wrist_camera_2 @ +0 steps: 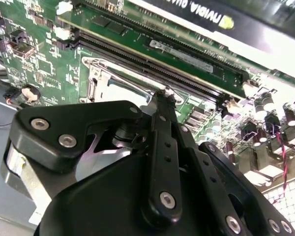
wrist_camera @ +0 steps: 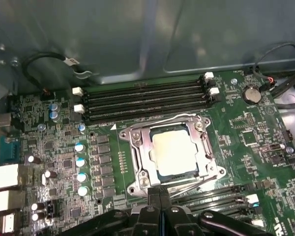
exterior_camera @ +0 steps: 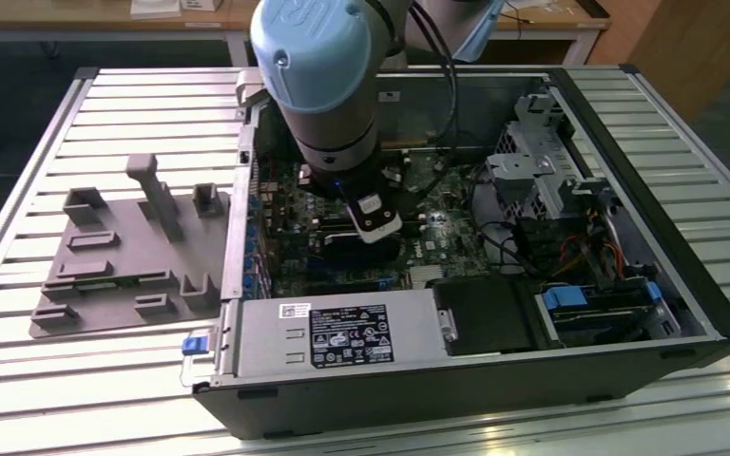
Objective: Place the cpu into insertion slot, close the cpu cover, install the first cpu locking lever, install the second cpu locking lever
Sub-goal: 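Install the second cpu locking lever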
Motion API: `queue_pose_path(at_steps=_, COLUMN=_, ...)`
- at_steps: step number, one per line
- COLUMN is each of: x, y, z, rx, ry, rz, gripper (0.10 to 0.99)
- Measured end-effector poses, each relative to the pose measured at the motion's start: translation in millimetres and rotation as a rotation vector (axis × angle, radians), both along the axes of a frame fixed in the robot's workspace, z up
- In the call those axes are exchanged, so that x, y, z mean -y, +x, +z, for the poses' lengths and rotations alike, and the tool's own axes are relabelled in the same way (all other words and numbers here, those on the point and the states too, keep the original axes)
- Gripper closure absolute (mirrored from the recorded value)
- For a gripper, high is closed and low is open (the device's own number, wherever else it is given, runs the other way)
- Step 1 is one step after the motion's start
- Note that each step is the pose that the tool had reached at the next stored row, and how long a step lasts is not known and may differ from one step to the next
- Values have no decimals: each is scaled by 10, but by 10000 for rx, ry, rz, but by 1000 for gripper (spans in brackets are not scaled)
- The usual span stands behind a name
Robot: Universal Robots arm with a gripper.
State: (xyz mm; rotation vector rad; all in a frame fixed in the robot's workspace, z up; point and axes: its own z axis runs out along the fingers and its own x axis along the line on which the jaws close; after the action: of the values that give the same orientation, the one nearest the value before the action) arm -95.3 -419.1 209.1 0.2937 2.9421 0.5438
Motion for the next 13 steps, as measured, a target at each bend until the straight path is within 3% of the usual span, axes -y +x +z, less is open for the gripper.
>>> queue_pose_path(at_steps=6, x=66, y=-3, z=-8, rx=0, ry=72, rz=-1, gripper=984)
queue_pose_path(at_steps=10, x=88, y=-17, z=-32, rx=-1, ry=395, rz=-1, gripper=984)
queue_pose_path(at_steps=13, x=111, y=-26, z=-55, rx=0, ry=569, rz=-1, gripper=984)
